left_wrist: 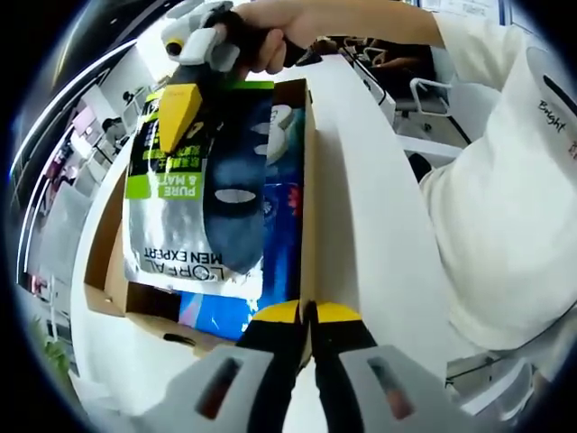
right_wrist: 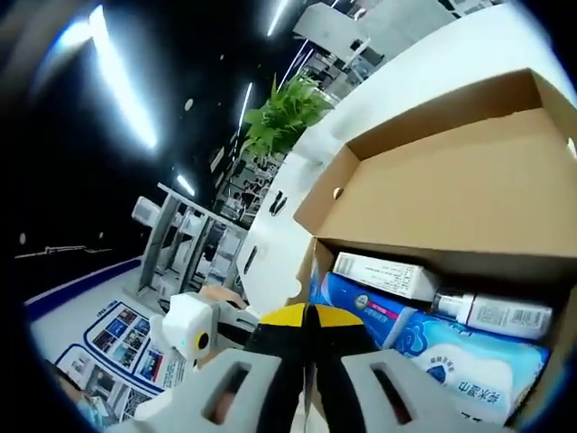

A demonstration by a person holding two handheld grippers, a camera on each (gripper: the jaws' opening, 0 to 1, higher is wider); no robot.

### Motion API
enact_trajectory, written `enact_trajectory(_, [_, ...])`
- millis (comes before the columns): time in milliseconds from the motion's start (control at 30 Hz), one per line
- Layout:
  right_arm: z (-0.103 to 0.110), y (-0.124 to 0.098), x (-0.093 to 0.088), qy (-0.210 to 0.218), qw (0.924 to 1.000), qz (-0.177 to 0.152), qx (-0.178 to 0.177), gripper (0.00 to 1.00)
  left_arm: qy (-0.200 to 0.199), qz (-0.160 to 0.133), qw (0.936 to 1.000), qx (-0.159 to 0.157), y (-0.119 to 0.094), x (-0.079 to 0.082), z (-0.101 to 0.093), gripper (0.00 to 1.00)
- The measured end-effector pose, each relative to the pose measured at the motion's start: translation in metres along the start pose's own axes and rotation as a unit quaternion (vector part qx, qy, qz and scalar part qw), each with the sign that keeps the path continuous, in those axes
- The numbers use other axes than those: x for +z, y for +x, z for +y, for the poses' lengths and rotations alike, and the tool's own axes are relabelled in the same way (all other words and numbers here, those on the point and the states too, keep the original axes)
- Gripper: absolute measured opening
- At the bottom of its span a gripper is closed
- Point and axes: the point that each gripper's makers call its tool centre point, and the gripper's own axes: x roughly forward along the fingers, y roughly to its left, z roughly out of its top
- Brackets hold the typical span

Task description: Operate the shoe box by opening the lid, removing the specified soft item, and placing it in the target area until the item is outside and the box remains undamaged.

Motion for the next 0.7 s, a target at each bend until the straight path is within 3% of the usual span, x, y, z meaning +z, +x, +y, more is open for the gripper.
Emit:
enact_trajectory(267, [0.005, -0.006, 0.0, 0.019, 0.9996, 0.001, 0.022, 0.0, 0.0, -0.003, 1.0, -0.002, 0.0, 0.0, 0.0, 0.03])
enact_trajectory(700, [0.024, -0.031, -0.001, 0.005, 0.9995, -0.003, 0.03, 0.0, 0.0, -0.002, 1.0, -0.003, -0.001, 0.002, -0.003, 0.03])
